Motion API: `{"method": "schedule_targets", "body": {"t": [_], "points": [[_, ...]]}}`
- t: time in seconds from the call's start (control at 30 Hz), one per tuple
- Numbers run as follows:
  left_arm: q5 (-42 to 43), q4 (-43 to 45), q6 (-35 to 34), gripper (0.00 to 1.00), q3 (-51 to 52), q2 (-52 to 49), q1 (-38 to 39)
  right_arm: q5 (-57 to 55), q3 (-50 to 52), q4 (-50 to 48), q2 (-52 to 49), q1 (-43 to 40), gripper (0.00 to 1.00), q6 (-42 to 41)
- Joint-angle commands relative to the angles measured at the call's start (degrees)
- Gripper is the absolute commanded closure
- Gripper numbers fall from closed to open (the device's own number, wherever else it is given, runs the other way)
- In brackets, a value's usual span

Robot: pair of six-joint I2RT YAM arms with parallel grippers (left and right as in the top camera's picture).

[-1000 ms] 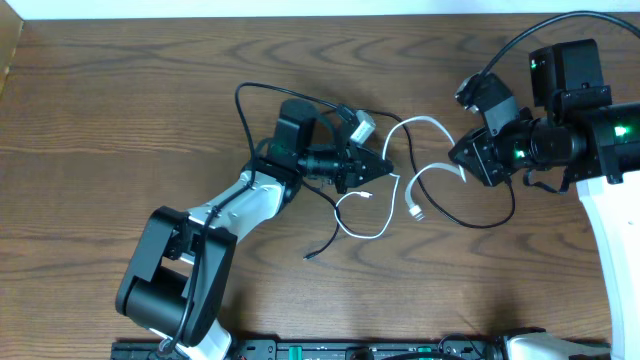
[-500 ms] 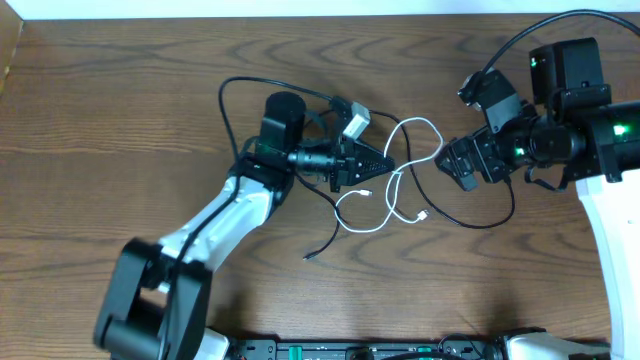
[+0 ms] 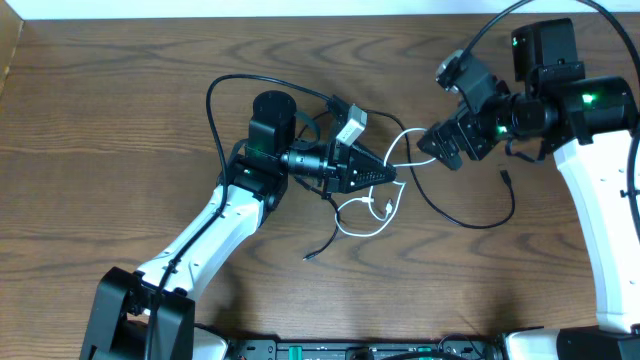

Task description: Untangle cables

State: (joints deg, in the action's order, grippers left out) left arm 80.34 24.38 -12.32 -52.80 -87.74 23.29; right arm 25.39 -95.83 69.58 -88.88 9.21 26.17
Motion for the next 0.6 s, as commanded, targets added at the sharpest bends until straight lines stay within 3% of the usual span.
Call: {"method": "schedule_targets", "body": {"t": [0.0,0.2,0.33,0.47,0.57], "points": [[3.0,0.2,-1.2,0.92,0.1,0.6,-0.1,4.2,-0.7,-1.8,-1.8,0.2,0.01,1.8],[3.1,0.2,-1.8,0.93,0.1,0.6,-0.1,10.5,-0.7,-3.8,-6.6,0.4,0.01,1.9],[3.0,0.2,-1.7,0.92,0.1,0.6,-0.1,13.0,-0.7,-5.4,-8.4,1.2,0.21,2.8],[2.6,0.2,-1.7,0.92,0.1,0.6,-0.1,13.2,-0.7,-6.1,-8.2,1.8,0.24,2.9],[1.4,0.2,-1.3,0.93,0.1,0.6,-0.1,13.4,-0.7,-5.4,-8.1,1.8,0.19,2.9]]}}
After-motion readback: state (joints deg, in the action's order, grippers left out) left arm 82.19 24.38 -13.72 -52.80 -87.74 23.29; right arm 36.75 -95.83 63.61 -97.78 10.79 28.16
